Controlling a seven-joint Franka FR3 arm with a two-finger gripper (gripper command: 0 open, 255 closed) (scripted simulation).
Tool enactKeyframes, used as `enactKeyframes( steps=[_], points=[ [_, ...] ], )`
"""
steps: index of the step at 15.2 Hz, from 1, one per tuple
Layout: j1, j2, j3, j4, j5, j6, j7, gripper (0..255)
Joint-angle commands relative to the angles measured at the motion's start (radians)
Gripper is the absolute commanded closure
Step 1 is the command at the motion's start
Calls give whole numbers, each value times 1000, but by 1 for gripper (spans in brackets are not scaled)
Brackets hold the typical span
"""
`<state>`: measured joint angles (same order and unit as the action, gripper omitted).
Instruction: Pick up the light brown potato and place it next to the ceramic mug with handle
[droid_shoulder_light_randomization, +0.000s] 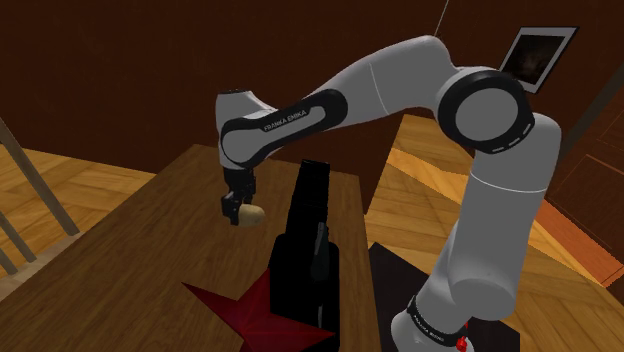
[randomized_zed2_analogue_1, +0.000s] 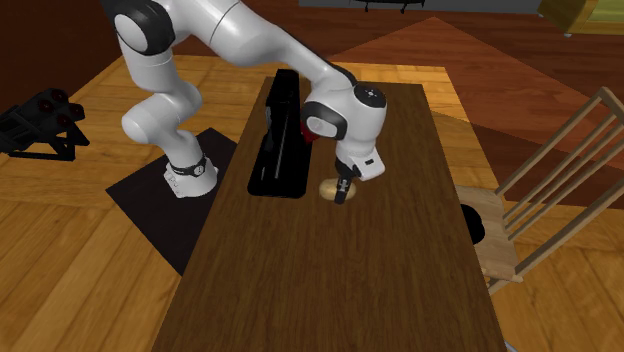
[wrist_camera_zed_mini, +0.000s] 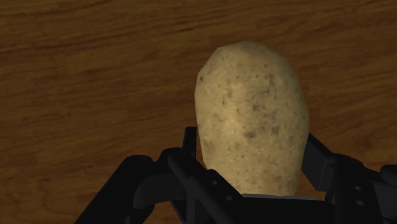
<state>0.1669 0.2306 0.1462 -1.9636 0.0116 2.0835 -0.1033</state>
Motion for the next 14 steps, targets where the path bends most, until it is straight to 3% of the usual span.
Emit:
enactKeyframes(
  steps=[1,14],
  points=[
    [-1,-11,0,15,1,-26,-1,255],
    [-4,-75,2,111,10,-186,-2,255]
  ],
)
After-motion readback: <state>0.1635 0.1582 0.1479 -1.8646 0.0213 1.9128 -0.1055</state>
